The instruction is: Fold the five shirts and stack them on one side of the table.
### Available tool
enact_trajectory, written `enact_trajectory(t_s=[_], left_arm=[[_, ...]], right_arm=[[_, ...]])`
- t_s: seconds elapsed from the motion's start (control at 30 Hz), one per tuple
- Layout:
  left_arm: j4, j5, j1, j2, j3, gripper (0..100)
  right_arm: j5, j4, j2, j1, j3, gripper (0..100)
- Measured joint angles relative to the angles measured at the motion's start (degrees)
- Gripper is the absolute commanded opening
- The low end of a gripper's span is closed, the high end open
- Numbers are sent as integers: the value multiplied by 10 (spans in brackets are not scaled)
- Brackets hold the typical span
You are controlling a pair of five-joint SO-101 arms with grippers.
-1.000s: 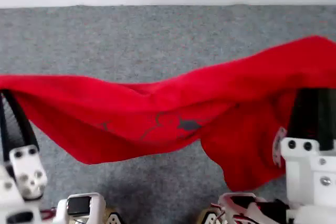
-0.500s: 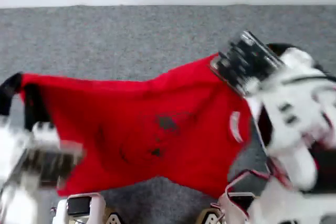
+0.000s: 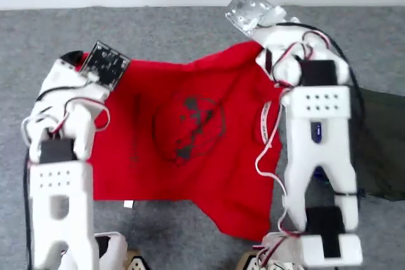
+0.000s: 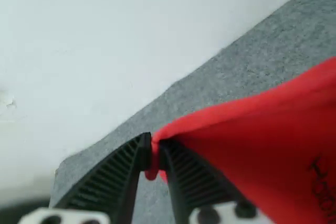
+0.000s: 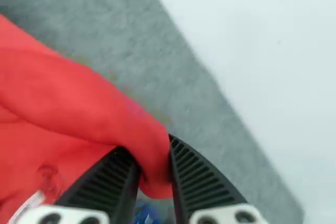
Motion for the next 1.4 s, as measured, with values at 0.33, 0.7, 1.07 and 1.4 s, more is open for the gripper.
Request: enact_trajectory(t_s=[0.33,0.7,1.07,1.4], left_arm=[[-95,1,1,274,-148,14],[10,-1,6,358,-231,13],[285,-61,9,341,-240,13],[480,-112,8,258,-240,13]], right_arm=[[79,-248,128,1,0,10],[119,-201,155,-20,0,10],[120,92,138,-20,0,11],[120,341,85,-20,0,11]])
